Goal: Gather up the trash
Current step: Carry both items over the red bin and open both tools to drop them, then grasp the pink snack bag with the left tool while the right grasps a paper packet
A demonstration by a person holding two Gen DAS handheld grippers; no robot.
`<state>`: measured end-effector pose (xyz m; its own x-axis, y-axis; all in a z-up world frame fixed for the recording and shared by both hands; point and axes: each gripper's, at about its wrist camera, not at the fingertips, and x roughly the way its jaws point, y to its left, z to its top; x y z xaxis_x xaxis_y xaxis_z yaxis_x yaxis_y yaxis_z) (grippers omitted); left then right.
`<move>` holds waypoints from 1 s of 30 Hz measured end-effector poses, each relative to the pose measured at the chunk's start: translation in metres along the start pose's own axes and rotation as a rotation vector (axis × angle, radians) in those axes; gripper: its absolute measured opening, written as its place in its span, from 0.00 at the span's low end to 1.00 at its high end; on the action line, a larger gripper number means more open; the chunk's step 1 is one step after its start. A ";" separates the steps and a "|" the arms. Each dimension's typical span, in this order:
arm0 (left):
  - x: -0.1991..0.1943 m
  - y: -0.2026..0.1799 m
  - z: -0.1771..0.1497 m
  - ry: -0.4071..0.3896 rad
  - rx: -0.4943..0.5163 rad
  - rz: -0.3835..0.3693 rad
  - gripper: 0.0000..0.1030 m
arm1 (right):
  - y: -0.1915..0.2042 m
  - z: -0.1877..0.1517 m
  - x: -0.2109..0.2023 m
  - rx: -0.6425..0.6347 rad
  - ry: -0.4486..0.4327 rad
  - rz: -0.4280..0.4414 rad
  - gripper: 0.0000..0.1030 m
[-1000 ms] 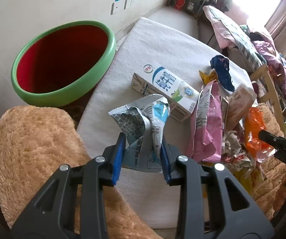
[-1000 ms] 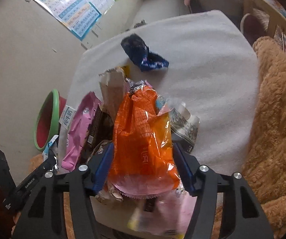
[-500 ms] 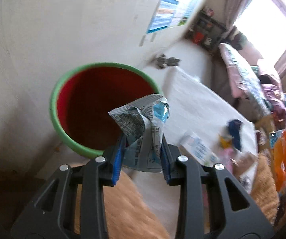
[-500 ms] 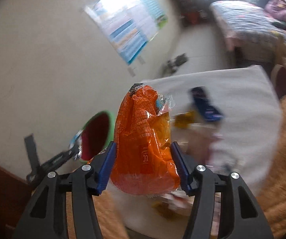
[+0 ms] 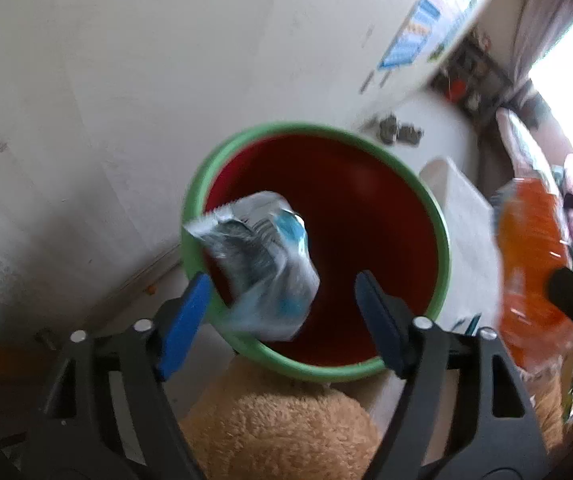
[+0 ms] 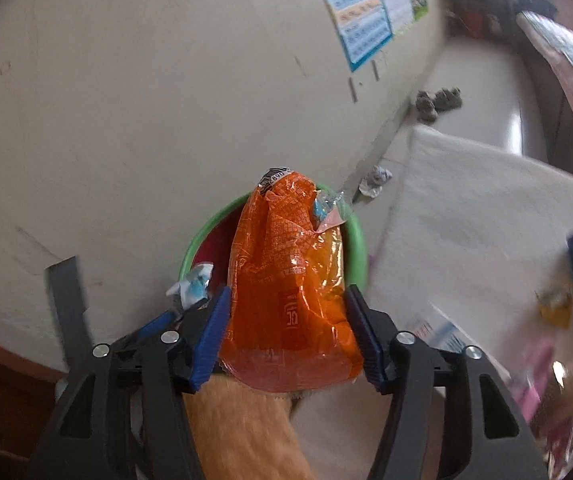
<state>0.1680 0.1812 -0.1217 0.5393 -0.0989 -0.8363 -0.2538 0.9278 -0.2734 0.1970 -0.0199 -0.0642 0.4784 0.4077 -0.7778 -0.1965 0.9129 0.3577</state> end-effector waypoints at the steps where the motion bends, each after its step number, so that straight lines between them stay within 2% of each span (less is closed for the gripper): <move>1: -0.001 0.003 0.000 -0.004 -0.008 0.000 0.74 | 0.005 0.003 0.007 -0.011 0.005 -0.002 0.63; 4: -0.004 0.006 -0.004 -0.005 -0.008 -0.010 0.74 | 0.006 0.004 0.014 -0.015 0.009 -0.013 0.65; 7: -0.009 0.007 -0.008 -0.016 -0.004 -0.010 0.74 | -0.003 -0.001 0.001 0.011 -0.011 0.001 0.69; 11: -0.019 -0.004 -0.014 -0.045 0.019 -0.026 0.74 | -0.032 -0.016 -0.047 0.074 -0.060 0.052 0.69; 14: -0.031 -0.026 -0.023 -0.055 0.062 -0.073 0.74 | -0.063 -0.034 -0.089 0.114 -0.096 0.032 0.69; 17: -0.043 -0.067 -0.041 -0.052 0.146 -0.146 0.74 | -0.102 -0.062 -0.131 0.158 -0.138 -0.038 0.69; 19: -0.048 -0.093 -0.057 -0.043 0.217 -0.173 0.76 | -0.132 -0.086 -0.159 0.184 -0.169 -0.135 0.70; 23: -0.053 -0.144 -0.089 0.002 0.336 -0.242 0.76 | -0.174 -0.126 -0.194 0.257 -0.209 -0.283 0.72; 26: -0.054 -0.169 -0.118 0.049 0.388 -0.296 0.78 | -0.190 -0.151 -0.199 0.249 -0.201 -0.392 0.73; 28: -0.048 -0.181 -0.136 0.080 0.421 -0.301 0.78 | -0.200 -0.163 -0.197 0.239 -0.176 -0.409 0.73; 30: -0.040 -0.191 -0.151 0.114 0.466 -0.272 0.78 | -0.208 -0.172 -0.193 0.250 -0.150 -0.400 0.73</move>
<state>0.0736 -0.0467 -0.1081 0.4391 -0.3717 -0.8179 0.2793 0.9218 -0.2690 -0.0017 -0.2857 -0.0777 0.5959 0.0026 -0.8030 0.2304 0.9574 0.1741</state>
